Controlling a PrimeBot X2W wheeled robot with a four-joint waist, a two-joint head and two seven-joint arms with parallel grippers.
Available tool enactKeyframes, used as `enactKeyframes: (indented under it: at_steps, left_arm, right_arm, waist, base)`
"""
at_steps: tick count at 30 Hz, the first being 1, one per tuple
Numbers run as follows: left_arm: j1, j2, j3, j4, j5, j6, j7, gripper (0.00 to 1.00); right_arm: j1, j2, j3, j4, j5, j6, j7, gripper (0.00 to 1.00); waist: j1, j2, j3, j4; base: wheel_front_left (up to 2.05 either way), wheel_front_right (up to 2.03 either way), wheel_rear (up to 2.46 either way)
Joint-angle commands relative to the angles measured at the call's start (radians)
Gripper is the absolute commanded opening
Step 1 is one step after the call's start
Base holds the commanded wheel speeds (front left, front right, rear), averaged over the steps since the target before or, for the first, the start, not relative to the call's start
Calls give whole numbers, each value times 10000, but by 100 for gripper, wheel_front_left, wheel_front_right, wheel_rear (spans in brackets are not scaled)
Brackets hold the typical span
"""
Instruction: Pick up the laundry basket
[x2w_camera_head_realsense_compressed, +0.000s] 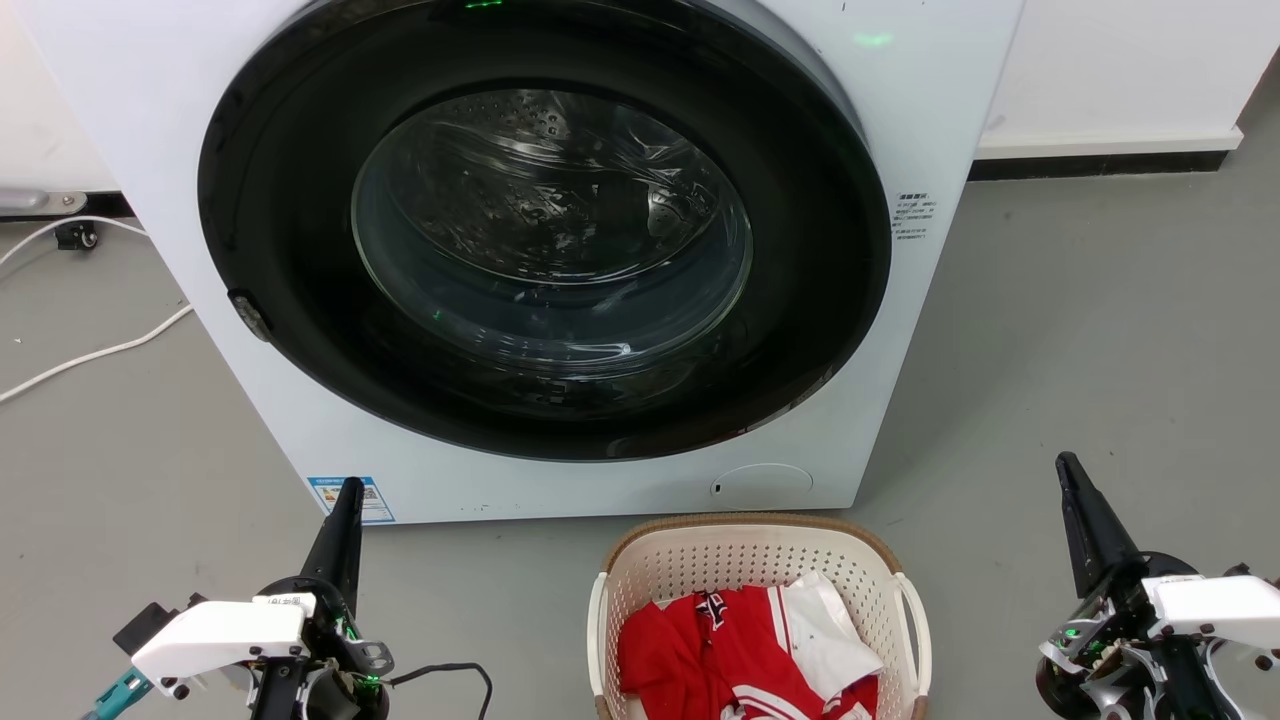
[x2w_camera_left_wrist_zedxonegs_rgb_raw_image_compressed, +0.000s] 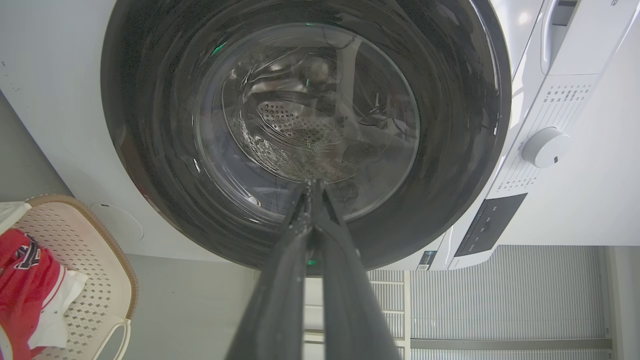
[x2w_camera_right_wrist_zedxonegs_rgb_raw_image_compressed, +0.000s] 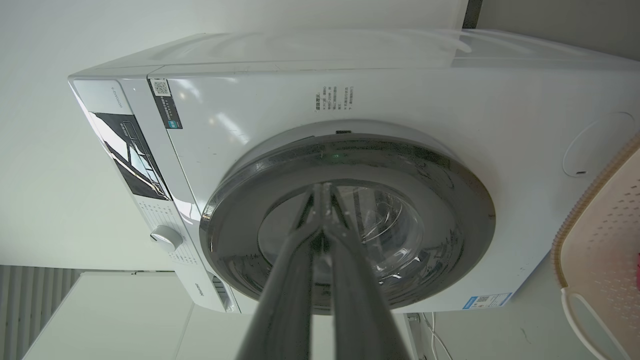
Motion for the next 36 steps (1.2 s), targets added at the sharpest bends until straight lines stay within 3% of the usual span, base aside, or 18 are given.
enactKeyframes:
  at_steps: [1, 36]
  left_arm:
    - [-80, -11, 9, 4, -15, -27, 0, 0]
    - [-80, -11, 9, 3, -16, -27, -2, 0]
  right_arm:
    - [-108, 30, -20, 9, -50, -3, 36, 0]
    - [-110, 42, -37, 9, -75, -3, 39, 0]
  waist:
    - [-1, 0, 0, 0]
    - [-1, 0, 0, 0]
  base:
    - [0, 0, 0]
    - [0, 0, 0]
